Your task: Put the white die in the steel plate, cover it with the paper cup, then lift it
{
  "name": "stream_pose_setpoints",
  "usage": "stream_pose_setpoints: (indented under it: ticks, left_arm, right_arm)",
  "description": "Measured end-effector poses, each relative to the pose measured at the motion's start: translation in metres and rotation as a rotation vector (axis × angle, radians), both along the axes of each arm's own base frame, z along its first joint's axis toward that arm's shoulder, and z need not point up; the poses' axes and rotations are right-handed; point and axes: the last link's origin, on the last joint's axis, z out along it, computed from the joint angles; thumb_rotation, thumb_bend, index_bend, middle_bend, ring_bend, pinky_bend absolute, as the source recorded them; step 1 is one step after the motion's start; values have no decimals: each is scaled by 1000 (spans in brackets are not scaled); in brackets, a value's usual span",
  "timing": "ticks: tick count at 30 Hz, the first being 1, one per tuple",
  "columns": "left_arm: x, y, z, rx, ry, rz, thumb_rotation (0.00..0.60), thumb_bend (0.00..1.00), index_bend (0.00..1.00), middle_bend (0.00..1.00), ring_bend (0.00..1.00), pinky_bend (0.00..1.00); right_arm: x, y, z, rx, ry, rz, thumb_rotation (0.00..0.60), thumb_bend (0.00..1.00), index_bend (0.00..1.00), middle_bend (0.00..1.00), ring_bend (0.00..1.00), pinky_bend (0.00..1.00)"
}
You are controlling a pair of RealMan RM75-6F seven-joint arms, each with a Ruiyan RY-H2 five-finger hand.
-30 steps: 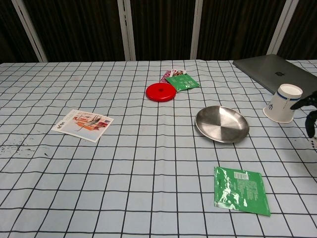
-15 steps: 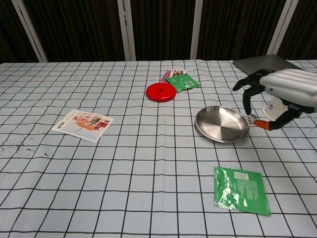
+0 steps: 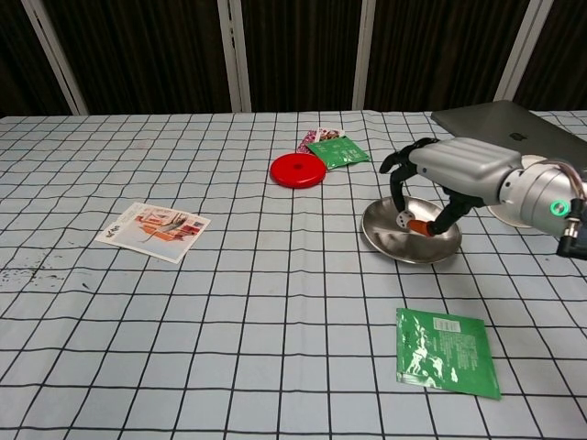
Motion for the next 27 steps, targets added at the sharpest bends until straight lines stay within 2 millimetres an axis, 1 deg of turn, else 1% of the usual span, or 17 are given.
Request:
stream_pose_setpoints:
  ticks: [6,13,15,18,19,20,23,27]
  left_arm:
    - [-2,0,3,12,-4,5,600,275,261,0,0,128]
    - [-2,1,2,3,1,3,600,275,261,0,0,128]
    - [-2,1,3,5,1,4,600,275,261,0,0,128]
    - [-2,0,3,7,3,6,600,275,261,0,0,128]
    - [-2,0,3,7,3,6,600,275,261,0,0,128]
    - [-2,1,3,6,4,7,600,275,261,0,0,128]
    - [-2,1,2,6,5,9,600,275,261,0,0,128]
    - [-3,1,2,1,9,12,600,276,261,0,0,128]
  right_arm:
    - [1,-12,-6,-11,8,-16,600,427,613,176,117,0]
    - [-6,-14,-14,11,13,-52,600,426,612,176,117,0]
    - [-9,-14,-15,14,17,-58,600,408,595,176,117,0]
    - [-13,-15,-16,14,27,-66,600,283,498,175,117,0]
    - [-13,-15,-16,14,27,-71,600,234,448,175,117,0]
    - [-14,-16,-16,14,25,-77,600,213,415,175,117,0]
    - [-16,-17,-16,14,20,-95,600,181,318,174,117,0]
    - [-17,-19,-15,8,15,-109,600,162,253,158,113,0]
